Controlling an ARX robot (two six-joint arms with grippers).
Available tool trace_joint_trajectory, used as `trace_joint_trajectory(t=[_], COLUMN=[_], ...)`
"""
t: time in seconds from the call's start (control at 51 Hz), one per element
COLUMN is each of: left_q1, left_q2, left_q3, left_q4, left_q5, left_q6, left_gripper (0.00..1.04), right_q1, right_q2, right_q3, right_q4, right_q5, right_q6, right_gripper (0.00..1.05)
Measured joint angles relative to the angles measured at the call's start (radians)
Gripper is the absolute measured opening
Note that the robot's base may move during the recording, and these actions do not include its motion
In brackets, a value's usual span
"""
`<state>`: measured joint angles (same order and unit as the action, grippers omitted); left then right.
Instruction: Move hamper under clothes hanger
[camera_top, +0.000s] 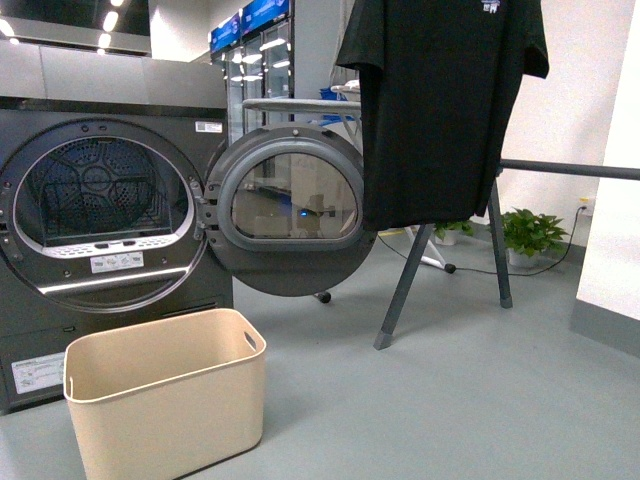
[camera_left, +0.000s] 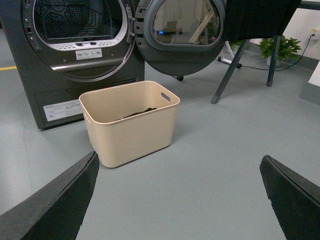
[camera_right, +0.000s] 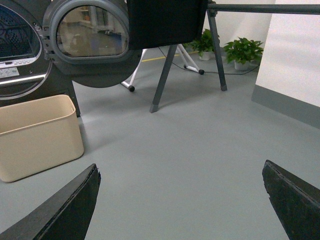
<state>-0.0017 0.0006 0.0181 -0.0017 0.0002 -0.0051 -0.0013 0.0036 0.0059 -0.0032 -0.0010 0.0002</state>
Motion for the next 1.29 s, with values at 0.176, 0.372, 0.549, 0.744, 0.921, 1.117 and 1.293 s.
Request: trace_joint_trajectory(t=[0.176, 0.372, 0.549, 0.744, 0.921, 1.117, 1.293], left_q1=[0.0, 0.0, 0.0, 0.0, 0.0, 0.0, 0.0], left_q2=[0.0, -0.001, 0.0, 0.0, 0.0, 0.0, -0.001], left_q3=[0.0, 0.0, 0.0, 0.0, 0.0, 0.0, 0.0], left_q4=[0.0, 0.0, 0.0, 0.0, 0.0, 0.0, 0.0], left_q5=[0.0, 0.0, 0.0, 0.0, 0.0, 0.0, 0.0], left_q6=[0.0, 0.0, 0.0, 0.0, 0.0, 0.0, 0.0], left_gripper=[0.98, 0.98, 0.98, 0.98, 0.98, 0.98, 0.98], right_q1=[0.0, 0.0, 0.0, 0.0, 0.0, 0.0, 0.0], right_q2=[0.0, 0.0, 0.0, 0.0, 0.0, 0.0, 0.0], right_q3=[0.0, 0.0, 0.0, 0.0, 0.0, 0.0, 0.0], right_q4=[0.0, 0.0, 0.0, 0.0, 0.0, 0.0, 0.0], right_q5=[0.0, 0.0, 0.0, 0.0, -0.002, 0.0, 0.0], right_q6=[0.0, 0.0, 0.0, 0.0, 0.0, 0.0, 0.0], right_gripper=[0.97, 0.97, 0.97, 0.97, 0.97, 0.97, 0.97])
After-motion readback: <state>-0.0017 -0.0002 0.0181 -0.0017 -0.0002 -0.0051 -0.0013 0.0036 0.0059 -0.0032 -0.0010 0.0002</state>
